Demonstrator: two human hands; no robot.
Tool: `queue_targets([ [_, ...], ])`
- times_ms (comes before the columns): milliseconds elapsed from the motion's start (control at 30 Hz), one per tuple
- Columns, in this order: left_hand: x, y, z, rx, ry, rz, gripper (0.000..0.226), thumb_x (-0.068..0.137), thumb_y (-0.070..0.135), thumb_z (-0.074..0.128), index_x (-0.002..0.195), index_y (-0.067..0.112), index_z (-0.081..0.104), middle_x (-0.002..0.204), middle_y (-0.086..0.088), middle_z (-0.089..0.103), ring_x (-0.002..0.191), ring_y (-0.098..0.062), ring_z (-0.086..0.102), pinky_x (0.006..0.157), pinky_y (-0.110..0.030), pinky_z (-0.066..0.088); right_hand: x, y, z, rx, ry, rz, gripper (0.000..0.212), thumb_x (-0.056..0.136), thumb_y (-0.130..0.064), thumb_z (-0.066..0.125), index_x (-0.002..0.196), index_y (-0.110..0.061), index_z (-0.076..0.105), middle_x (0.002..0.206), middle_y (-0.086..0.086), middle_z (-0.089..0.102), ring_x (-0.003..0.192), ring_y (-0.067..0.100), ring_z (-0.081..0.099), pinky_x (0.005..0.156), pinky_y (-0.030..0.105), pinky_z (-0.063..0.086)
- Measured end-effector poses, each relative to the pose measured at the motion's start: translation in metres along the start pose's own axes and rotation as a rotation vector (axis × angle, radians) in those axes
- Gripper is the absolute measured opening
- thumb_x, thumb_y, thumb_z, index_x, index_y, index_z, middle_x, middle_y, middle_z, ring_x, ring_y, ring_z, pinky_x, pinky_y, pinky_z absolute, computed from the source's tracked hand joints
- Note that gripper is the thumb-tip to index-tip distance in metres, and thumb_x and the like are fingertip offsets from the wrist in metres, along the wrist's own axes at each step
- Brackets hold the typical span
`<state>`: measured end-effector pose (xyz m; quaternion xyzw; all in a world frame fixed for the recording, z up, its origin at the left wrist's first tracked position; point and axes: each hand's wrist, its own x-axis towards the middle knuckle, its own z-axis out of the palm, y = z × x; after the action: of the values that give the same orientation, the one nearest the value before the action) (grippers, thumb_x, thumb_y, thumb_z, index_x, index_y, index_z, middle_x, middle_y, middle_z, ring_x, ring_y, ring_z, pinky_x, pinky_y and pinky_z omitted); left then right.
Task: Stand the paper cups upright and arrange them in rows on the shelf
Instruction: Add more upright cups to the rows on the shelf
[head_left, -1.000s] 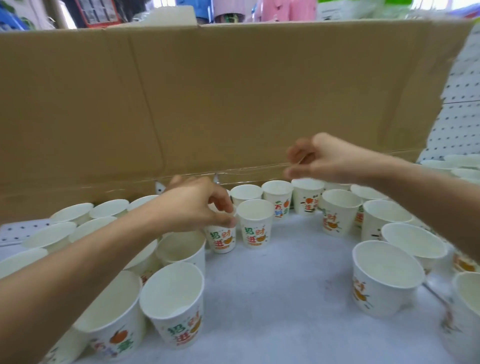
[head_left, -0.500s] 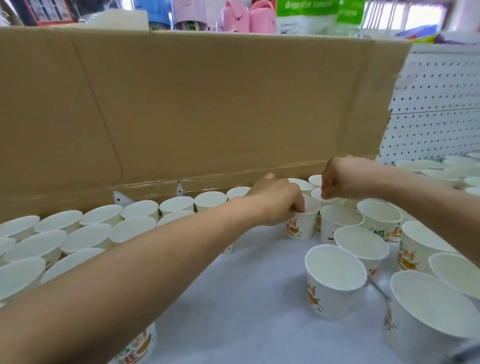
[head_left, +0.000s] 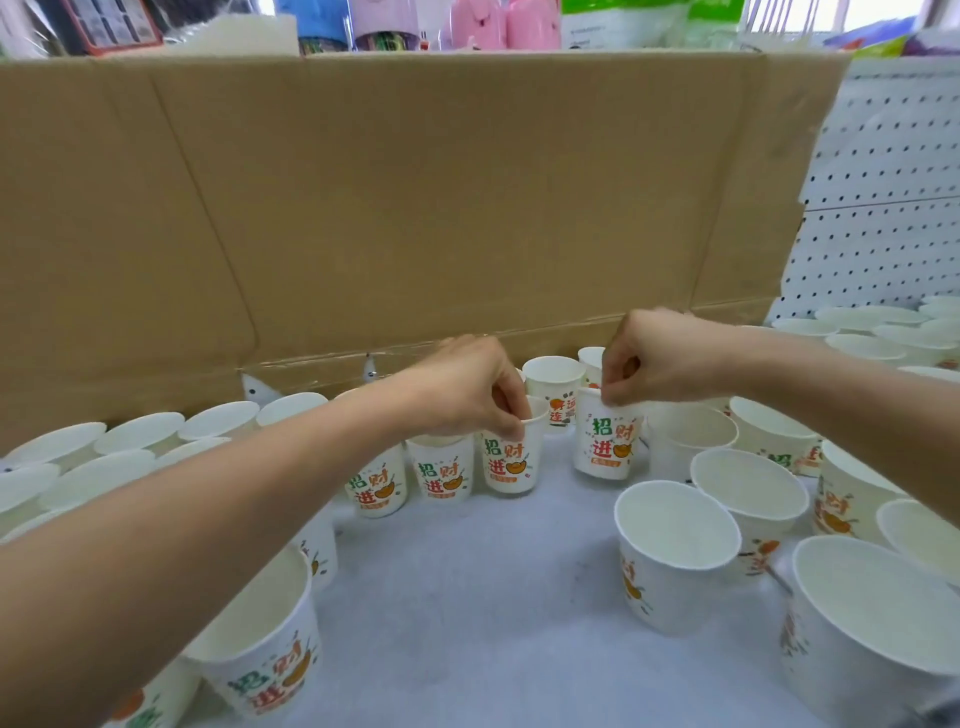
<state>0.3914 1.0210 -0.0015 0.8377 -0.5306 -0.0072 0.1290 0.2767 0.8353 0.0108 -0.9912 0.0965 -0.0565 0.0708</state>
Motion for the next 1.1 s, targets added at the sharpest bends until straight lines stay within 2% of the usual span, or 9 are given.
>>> queue_targets([
  [100, 0.0, 0.0, 0.005, 0.037, 0.009, -0.012, 0.01, 0.072, 0.03, 0.082, 0.079, 0.028, 0.076, 0.062, 0.026, 0.06, 0.066, 0.007, 0.057, 0.06, -0.015, 0.037, 0.003, -0.016, 0.008, -0.01, -0.02, -0.073, 0.015, 0.078, -0.021, 0.067, 0.063, -0.023, 0.068, 0.06, -0.009, 0.062, 0.056, 0.009, 0.054, 0.05, 0.023, 0.04],
  [200, 0.001, -0.001, 0.008, 0.047, 0.033, -0.025, 0.012, 0.07, 0.032, 0.083, 0.077, 0.027, 0.075, 0.065, 0.022, 0.063, 0.069, 0.0, 0.06, 0.063, -0.023, 0.045, 0.008, -0.02, 0.019, -0.032, -0.018, -0.086, 0.01, 0.076, -0.023, 0.067, 0.066, -0.021, 0.07, 0.065, -0.006, 0.064, 0.064, 0.016, 0.058, 0.058, 0.033, 0.048],
  [333, 0.002, 0.002, 0.014, 0.033, 0.068, -0.028, 0.019, 0.069, 0.037, 0.083, 0.083, 0.028, 0.074, 0.07, 0.017, 0.064, 0.072, -0.008, 0.061, 0.061, -0.025, 0.046, 0.008, -0.019, 0.025, -0.024, 0.016, -0.11, 0.011, 0.078, -0.032, 0.07, 0.075, -0.022, 0.074, 0.07, -0.007, 0.065, 0.071, 0.016, 0.059, 0.062, 0.035, 0.049],
  [467, -0.001, 0.002, 0.007, -0.089, 0.059, -0.013, 0.022, 0.075, 0.047, 0.076, 0.089, 0.03, 0.076, 0.08, 0.017, 0.07, 0.081, -0.002, 0.064, 0.078, -0.029, 0.051, 0.003, -0.013, 0.024, 0.003, 0.003, -0.114, 0.01, 0.078, -0.035, 0.072, 0.084, -0.027, 0.075, 0.077, -0.01, 0.067, 0.074, 0.01, 0.059, 0.062, 0.029, 0.047],
  [567, -0.006, -0.005, -0.002, -0.049, 0.044, -0.01, 0.018, 0.078, 0.041, 0.075, 0.092, 0.031, 0.075, 0.081, 0.021, 0.069, 0.083, 0.004, 0.062, 0.087, -0.029, 0.045, 0.002, -0.008, 0.024, -0.036, -0.002, -0.124, 0.01, 0.079, -0.027, 0.072, 0.089, -0.026, 0.074, 0.075, -0.014, 0.062, 0.073, 0.006, 0.056, 0.059, 0.023, 0.043],
  [767, -0.001, -0.011, 0.006, 0.03, 0.026, -0.017, 0.013, 0.08, 0.032, 0.075, 0.093, 0.031, 0.076, 0.085, 0.017, 0.072, 0.082, 0.0, 0.064, 0.082, -0.028, 0.049, 0.007, -0.008, 0.025, -0.061, 0.015, -0.116, 0.013, 0.08, -0.026, 0.071, 0.092, -0.027, 0.074, 0.074, -0.015, 0.059, 0.074, 0.009, 0.056, 0.058, 0.023, 0.042],
  [933, -0.023, -0.021, -0.02, -0.045, 0.123, -0.046, 0.012, 0.083, 0.043, 0.068, 0.089, 0.034, 0.074, 0.086, 0.021, 0.071, 0.085, 0.004, 0.063, 0.089, -0.028, 0.048, 0.005, -0.017, 0.02, -0.085, 0.098, -0.162, 0.022, 0.082, -0.043, 0.068, 0.102, -0.034, 0.069, 0.097, -0.015, 0.063, 0.087, 0.009, 0.054, 0.073, 0.032, 0.049],
  [1033, -0.052, -0.039, -0.038, -0.02, 0.157, -0.101, 0.012, 0.083, 0.043, 0.068, 0.085, 0.034, 0.075, 0.086, 0.02, 0.072, 0.084, 0.006, 0.063, 0.085, -0.023, 0.049, 0.008, -0.031, 0.019, -0.061, 0.124, -0.256, 0.023, 0.084, -0.042, 0.067, 0.106, -0.036, 0.068, 0.102, -0.017, 0.062, 0.091, 0.005, 0.048, 0.079, 0.034, 0.048],
  [1100, -0.069, -0.048, -0.039, 0.055, 0.138, -0.118, 0.013, 0.081, 0.045, 0.07, 0.084, 0.034, 0.076, 0.086, 0.022, 0.07, 0.087, 0.006, 0.059, 0.088, -0.027, 0.044, 0.012, -0.041, 0.021, -0.042, 0.125, -0.312, 0.022, 0.084, -0.041, 0.067, 0.105, -0.035, 0.068, 0.103, -0.015, 0.063, 0.093, 0.005, 0.047, 0.083, 0.036, 0.048],
])
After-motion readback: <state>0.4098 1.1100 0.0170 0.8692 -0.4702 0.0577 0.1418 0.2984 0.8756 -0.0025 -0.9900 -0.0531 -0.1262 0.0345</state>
